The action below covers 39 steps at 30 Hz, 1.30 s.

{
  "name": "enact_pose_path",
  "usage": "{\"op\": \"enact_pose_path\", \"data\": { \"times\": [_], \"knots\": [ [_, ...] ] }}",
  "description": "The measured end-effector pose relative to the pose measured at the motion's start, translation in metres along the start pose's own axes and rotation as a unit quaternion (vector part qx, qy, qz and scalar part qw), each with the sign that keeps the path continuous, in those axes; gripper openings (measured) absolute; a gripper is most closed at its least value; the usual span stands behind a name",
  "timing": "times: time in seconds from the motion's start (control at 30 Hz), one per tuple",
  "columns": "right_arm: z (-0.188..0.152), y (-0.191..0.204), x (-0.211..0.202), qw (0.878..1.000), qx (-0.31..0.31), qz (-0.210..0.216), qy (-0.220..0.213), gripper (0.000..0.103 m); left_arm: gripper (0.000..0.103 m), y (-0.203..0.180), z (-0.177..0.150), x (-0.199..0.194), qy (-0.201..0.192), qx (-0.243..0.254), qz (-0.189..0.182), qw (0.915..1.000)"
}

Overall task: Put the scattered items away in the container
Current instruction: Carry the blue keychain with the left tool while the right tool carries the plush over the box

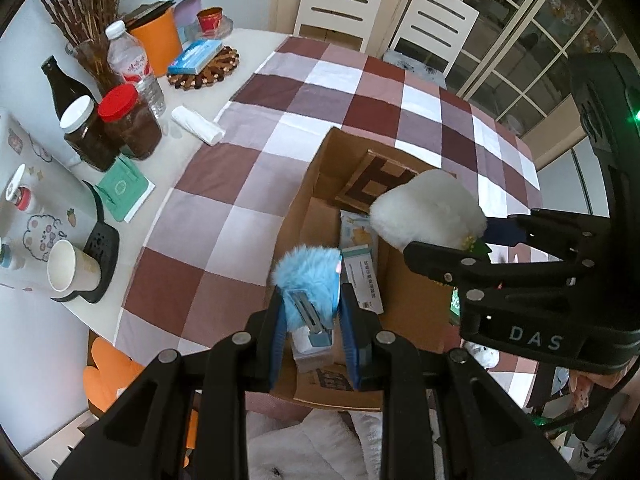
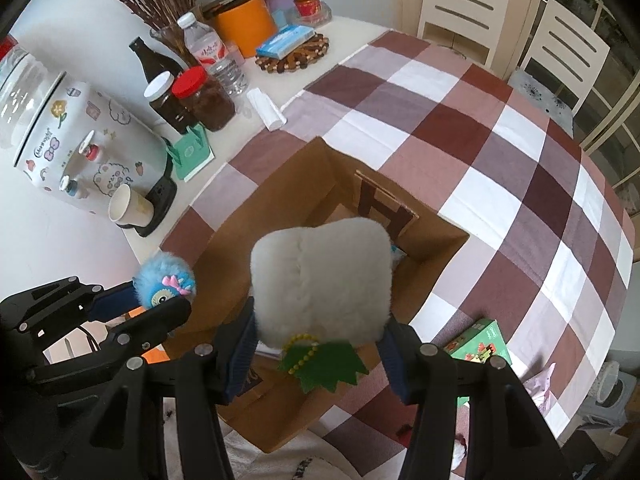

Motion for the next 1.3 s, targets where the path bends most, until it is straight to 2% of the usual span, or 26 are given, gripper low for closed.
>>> {"op": "enact_pose_path", "data": {
  "times": [0.67, 1.3],
  "knots": [
    [-0.009, -0.002, 0.026, 0.999, -0.013, 0.009, 0.041, 0.056, 0.025, 0.001, -0.014, 0.025, 0.034, -0.008, 0.005, 0.9994],
    [-0.014, -0.002, 0.033, 0.999, -0.007, 0.012, 0.051, 0.056, 0.025, -0.002, -0.021, 0.031, 0.05, -0.002, 0.005, 0.9987]
  ]
}}
Point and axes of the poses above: each gripper's, at about its wrist camera, not at the fingertips, and x roughly the way its jaws point, y to its left, z to its top, the point moved 8 cm from there along x, roughly the way its jaws point, and after that the axes turned 14 degrees about -y, right-handed, at the moved point
